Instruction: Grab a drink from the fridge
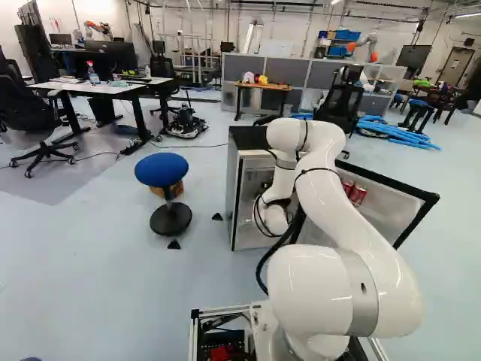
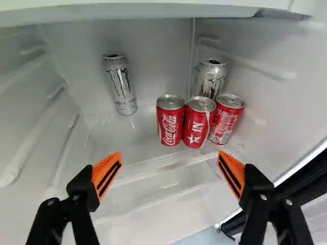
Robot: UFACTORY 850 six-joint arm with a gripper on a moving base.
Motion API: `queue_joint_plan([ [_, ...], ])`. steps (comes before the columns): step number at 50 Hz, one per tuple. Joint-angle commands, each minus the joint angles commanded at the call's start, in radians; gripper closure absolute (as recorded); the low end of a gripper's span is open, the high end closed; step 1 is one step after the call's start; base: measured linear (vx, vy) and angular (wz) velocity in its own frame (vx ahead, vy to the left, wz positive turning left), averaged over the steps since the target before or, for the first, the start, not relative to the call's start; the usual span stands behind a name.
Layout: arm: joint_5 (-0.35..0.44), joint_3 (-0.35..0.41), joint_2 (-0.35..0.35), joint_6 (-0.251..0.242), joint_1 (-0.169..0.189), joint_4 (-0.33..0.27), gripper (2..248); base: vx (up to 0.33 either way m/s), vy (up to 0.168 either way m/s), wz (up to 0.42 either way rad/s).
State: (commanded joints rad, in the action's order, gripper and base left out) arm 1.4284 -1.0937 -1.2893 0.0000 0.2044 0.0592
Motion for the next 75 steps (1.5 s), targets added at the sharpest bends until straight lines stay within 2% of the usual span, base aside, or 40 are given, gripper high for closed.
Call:
queue_joint_plan([
  [66,-0.070,-0.174,-0.086,0.000,-0.022,0.000,3,0.000,0.000,0.000],
  [75,-0.075,-0.176,-0.087,0.000,-0.022,0.000,3,0.000,0.000,0.000],
])
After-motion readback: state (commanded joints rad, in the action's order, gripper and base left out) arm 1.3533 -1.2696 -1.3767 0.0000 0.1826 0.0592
